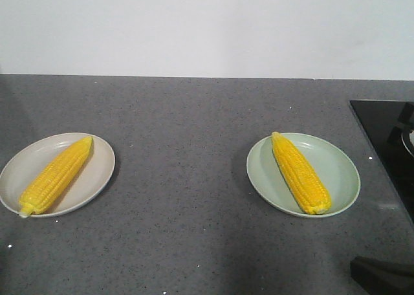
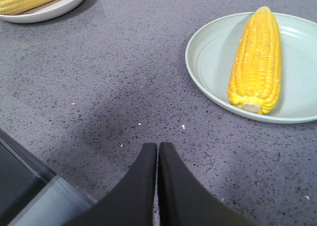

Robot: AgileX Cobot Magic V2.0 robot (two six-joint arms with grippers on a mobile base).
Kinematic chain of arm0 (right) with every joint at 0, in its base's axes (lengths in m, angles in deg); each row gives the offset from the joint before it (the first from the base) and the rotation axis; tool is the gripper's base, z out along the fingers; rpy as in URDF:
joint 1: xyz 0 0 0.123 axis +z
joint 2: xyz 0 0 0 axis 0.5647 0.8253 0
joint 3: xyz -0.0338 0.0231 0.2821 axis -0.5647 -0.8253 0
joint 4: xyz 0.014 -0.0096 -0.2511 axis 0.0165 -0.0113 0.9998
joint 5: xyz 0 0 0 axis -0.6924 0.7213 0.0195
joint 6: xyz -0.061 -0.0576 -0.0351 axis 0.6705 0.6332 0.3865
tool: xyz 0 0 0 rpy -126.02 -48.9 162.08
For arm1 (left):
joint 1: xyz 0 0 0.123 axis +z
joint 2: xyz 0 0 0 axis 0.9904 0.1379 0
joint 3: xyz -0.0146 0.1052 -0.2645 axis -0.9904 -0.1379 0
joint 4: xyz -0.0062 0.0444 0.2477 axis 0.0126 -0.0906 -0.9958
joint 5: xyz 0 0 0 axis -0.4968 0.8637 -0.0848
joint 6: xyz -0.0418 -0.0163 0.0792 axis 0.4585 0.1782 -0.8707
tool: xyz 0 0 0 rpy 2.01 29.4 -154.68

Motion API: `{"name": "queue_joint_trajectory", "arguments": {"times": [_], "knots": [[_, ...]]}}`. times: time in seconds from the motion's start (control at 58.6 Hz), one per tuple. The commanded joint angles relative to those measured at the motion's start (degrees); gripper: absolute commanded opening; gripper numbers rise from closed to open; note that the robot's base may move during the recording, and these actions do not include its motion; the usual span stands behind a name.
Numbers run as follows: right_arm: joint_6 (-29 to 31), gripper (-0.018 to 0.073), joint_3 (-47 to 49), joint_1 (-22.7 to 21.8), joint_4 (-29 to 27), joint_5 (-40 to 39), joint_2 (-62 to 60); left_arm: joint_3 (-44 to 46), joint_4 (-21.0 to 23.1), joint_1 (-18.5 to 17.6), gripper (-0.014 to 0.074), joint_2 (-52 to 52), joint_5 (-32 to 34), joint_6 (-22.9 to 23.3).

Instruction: Distribute corn equally

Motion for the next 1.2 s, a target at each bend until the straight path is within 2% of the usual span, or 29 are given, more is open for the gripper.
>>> {"name": "queue_joint_trajectory", "arguments": {"times": [0.0,0.137,0.205,0.359,0.512,0.683,0.82,0.888,1.024,1.178], "knots": [[0.23,-0.0005,1.58,-0.08,0.68,-2.37,0.12,1.26,0.03,-0.53,-0.0006,-0.82,4.61,0.53],[-0.88,-0.0005,1.58,-0.08,7.50,-3.36,-2.95,1.26,0.03,-0.53,-0.0006,-0.82,4.61,0.53],[-4.32,-0.0005,1.58,-0.08,9.72,-5.05,-5.26,1.26,0.03,-0.53,-0.0006,-0.82,4.61,0.53],[-18.68,-0.0005,0.65,-0.08,18.28,-9.24,-11.37,1.26,0.03,-0.53,-0.0006,-0.82,4.61,0.53],[-32.72,-0.0005,-5.49,-0.08,25.09,-16.72,-17.96,1.26,0.03,-0.53,-0.0006,-0.82,4.61,0.53],[-43.95,-0.0002,-14.23,-0.08,31.13,-25.01,-25.04,1.26,0.03,-0.53,-0.0006,-0.82,4.61,0.53],[-51.26,-0.0002,-19.77,-0.08,39.24,-38.42,-25.29,1.26,0.03,-0.53,-0.0006,-0.82,4.61,0.53],[-53.63,-0.0002,-21.98,-0.08,43.27,-47.38,-25.29,1.26,0.03,-0.53,-0.0006,-0.82,4.61,0.53],[-53.86,-0.0002,-21.71,-0.08,49.19,-51.99,-25.23,1.26,0.03,-0.53,-0.0006,-0.82,4.61,0.53],[-53.86,-0.0002,-21.71,-0.08,49.60,-52.49,-25.23,1.26,0.03,-0.53,-0.0006,-0.82,4.61,0.53]]}}
